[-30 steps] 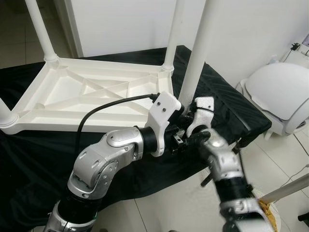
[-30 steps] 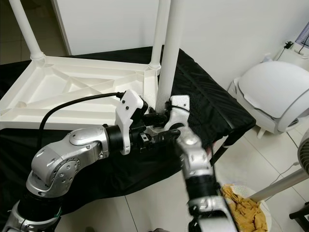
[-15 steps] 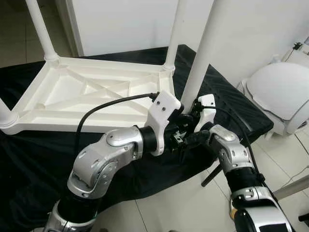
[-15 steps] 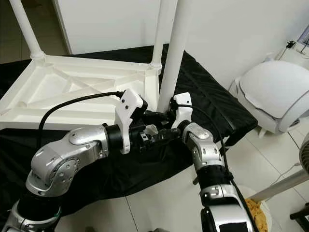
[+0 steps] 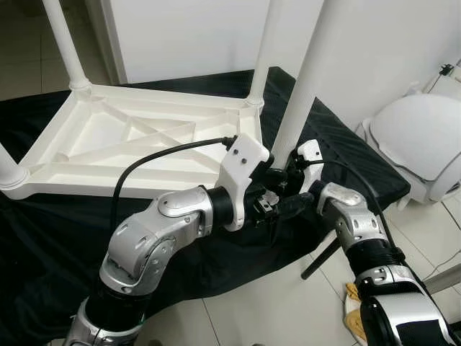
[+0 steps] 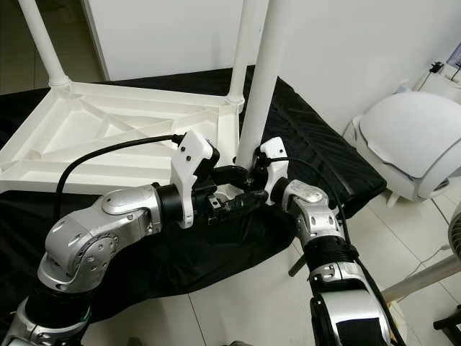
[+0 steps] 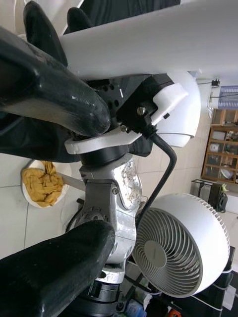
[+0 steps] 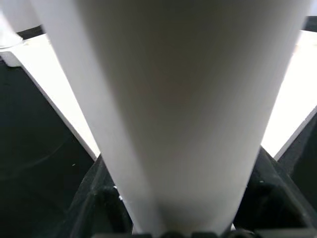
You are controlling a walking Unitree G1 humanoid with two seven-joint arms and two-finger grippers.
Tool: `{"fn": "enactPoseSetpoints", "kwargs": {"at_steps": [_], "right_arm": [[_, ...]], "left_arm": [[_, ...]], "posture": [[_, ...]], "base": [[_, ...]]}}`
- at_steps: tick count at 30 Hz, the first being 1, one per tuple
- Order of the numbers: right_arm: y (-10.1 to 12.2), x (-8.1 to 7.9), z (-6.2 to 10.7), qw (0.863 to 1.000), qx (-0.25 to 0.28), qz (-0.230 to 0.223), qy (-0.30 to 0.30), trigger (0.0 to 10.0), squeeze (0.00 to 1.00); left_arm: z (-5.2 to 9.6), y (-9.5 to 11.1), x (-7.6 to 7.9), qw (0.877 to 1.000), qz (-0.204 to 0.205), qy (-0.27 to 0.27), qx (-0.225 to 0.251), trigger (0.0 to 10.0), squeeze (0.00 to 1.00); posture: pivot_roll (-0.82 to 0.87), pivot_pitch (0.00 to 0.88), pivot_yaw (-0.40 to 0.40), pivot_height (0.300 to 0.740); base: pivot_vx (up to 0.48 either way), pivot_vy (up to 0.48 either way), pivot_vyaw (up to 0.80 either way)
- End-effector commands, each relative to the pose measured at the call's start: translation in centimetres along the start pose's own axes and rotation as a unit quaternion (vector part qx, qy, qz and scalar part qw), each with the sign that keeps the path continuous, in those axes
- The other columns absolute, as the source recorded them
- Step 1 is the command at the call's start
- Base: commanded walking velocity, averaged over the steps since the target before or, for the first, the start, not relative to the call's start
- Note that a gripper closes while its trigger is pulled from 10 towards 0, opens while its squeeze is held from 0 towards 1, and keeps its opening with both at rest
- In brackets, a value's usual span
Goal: Building children table
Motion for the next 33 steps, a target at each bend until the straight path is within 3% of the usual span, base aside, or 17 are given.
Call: {"fn": "enactPoseSetpoints", "kwargs": {"at_steps": [1,18,26,32,33], "right_arm": [[-0.6,-0.5,-0.1,1.0,-0.005,-0.016,0.021,0.0,0.0],[-1.5,-0.7,-0.3,0.997,0.0,-0.048,-0.053,0.0,0.0],[-1.3,-2.2,-0.3,0.991,0.023,-0.084,-0.106,0.0,0.0],[-1.2,-2.3,-0.3,0.988,0.025,-0.09,-0.123,0.0,0.0],[-1.3,-2.2,-0.3,0.984,0.022,-0.096,-0.149,0.0,0.0]], "left_arm": [[-0.1,0.5,-0.1,1.0,-0.013,0.015,0.004,10.0,0.0],[-0.2,0.1,0.0,1.0,-0.009,0.014,-0.001,10.0,0.0],[-0.2,-3.2,-2.2,0.991,-0.049,0.09,-0.082,10.0,0.0],[-0.2,-3.5,-2.5,0.99,-0.048,0.099,-0.086,10.0,0.0],[-0.1,-3.5,-2.6,0.99,-0.046,0.104,-0.084,10.0,0.0]], "posture": [[-0.03,0.008,-0.058,0.74],[-0.04,0.005,-0.068,0.74],[-0.05,0.015,-0.074,0.74],[-0.05,0.016,-0.075,0.74],[-0.05,0.016,-0.076,0.74]], "base": [[0.0,0.0,0.0],[0.0,0.0,0.0],[0.0,0.0,0.0],[0.0,0.0,0.0],[0.0,0.0,0.0]]}}
Point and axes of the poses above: a point about 5 cm out from each wrist's last joint towards the gripper, its own z axis pointing back from the gripper into the wrist, its own y axis along the axis of the wrist's last joint, x = y × z, the point moved 2 cm from there along -z, pointing out of the wrist towards the gripper, and after that the axes turned 5 degrees about z, right-handed, at the moved point
